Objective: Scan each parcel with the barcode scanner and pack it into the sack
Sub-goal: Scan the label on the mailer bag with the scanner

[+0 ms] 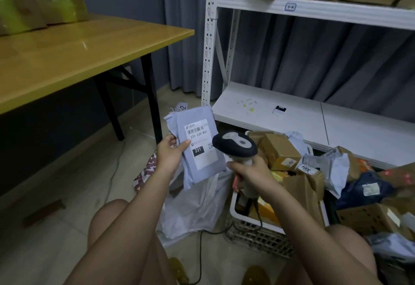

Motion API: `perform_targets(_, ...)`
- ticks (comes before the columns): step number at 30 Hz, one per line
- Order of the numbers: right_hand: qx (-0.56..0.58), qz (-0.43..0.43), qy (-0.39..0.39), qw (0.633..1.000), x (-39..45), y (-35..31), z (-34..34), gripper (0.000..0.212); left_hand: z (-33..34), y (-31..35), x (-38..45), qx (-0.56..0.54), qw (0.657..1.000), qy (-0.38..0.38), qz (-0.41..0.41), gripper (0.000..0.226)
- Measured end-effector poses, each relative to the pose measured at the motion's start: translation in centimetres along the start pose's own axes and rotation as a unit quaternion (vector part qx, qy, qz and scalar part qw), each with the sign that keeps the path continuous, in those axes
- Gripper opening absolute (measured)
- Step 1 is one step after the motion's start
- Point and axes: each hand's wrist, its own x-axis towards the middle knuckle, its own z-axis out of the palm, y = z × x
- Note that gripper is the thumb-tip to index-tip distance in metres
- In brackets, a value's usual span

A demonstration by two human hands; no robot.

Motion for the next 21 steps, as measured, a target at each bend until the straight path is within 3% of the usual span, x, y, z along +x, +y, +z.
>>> perform_targets(4,0.013,-0.010,-0.034,0.999,-0.7,-0.2,1.3,0.014,-0.3,-0.2,0.3,0.018,1.000,0.011,0.007,0.027)
perform_targets(8,0.022,-0.019,0.001,1.000,-0.9,-0.3,2.3,0.010,-0.5,-0.4,0.5,0.018,1.000,0.015,0.010,0.026)
perform_targets(18,0.000,-0.018,-0.001,1.000,-0.2,0.2,2.3,0.016,-0.8,-0.9,0.4,0.027,0.999,0.022,0.019,0.027)
perform_targets(21,0.015,0.006,0.007,1.000,0.3,0.3,2.4,0.013,-1.6,-1.5,0.7,0.035,0.998,0.057,0.018,0.031)
